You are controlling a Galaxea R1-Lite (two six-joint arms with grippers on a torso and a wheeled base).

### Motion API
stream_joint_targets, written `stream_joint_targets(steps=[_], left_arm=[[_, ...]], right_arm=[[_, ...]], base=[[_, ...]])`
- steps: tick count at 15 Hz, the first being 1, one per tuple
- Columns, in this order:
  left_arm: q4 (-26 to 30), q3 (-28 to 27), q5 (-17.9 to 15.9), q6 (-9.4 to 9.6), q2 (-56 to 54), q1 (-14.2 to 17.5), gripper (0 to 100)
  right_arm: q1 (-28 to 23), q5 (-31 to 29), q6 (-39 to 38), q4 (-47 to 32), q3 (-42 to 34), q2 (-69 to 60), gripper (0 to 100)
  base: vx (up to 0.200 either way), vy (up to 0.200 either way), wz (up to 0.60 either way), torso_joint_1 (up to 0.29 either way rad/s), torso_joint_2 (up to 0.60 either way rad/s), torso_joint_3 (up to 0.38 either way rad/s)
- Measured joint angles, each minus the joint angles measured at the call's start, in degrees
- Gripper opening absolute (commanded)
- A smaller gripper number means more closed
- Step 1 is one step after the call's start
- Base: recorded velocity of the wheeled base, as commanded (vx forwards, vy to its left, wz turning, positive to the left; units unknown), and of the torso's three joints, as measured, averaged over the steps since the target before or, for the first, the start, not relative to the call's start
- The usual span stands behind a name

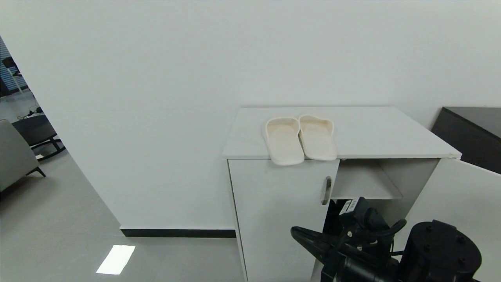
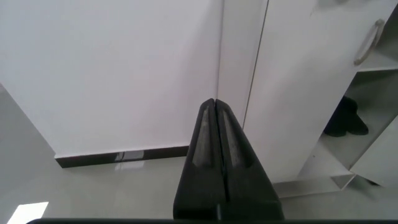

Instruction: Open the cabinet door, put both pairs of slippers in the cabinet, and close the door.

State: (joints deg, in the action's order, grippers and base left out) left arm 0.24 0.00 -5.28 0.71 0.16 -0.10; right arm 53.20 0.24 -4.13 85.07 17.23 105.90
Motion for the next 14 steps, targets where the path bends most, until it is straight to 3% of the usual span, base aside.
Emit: stream_joint_targets(steps=[7,11,12,14], left_arm=[[-0.04,0.00,0.00,0.02,0.00,0.00,0],[-0.04,0.00,-0.09,0.44,0.02,0.02,0],[-0.04,0.00,-0.09,0.52,0.00,-0.01,0],[-0.04,0.00,-0.09,0.52,0.02,0.00,0]], right_arm=[[-0.04,1.17,-0.77,1.61,-0.30,-0.04,0],[0.57,-0.09,4.32,4.52,-2.35,0.79,0],[0.66,-3.55,4.49,1.51,-0.56,0.74,0],[0.84,-15.41,2.66,-17.08,8.05,0.11,0]], base=[[0.000,0.000,0.00,0.260,-0.56,-0.298],[0.000,0.000,0.00,0.090,-0.16,-0.089],[0.000,0.000,0.00,0.000,0.00,0.000],[0.000,0.000,0.00,0.000,0.00,0.000]])
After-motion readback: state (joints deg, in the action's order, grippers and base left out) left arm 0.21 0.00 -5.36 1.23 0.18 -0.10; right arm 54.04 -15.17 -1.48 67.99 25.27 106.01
